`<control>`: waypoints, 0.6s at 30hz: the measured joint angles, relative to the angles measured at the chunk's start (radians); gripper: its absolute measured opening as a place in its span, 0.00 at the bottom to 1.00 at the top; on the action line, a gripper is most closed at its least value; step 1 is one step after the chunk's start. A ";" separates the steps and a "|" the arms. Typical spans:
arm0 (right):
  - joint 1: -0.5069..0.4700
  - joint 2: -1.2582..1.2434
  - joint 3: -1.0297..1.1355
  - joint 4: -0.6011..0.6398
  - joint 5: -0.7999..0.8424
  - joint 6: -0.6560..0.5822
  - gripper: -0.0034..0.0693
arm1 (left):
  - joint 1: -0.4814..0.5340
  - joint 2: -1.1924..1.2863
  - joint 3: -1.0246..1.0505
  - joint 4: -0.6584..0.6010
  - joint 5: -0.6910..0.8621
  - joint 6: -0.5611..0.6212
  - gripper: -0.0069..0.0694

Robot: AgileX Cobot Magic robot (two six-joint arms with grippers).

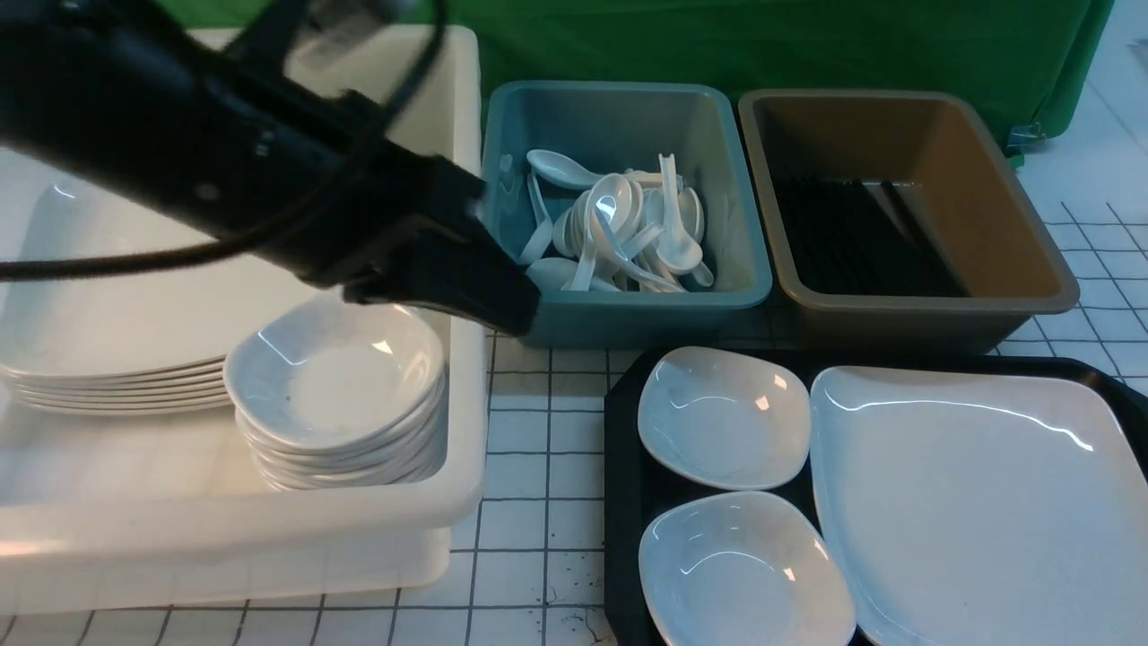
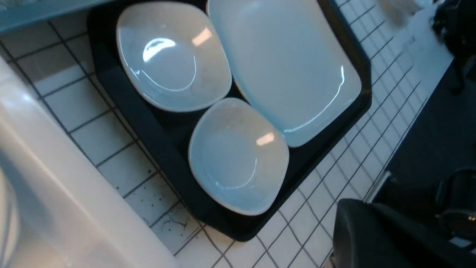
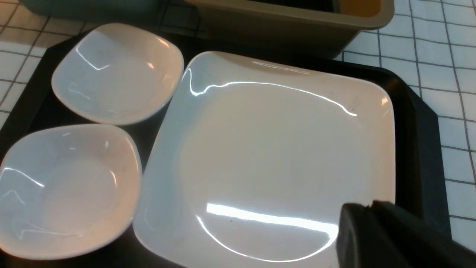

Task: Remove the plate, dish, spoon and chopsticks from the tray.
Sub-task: Use the left arm to grab a small plate from the dinner plate

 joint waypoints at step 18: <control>0.000 0.000 0.000 0.001 0.000 0.000 0.13 | -0.378 0.556 -0.281 0.453 -0.039 -0.149 0.50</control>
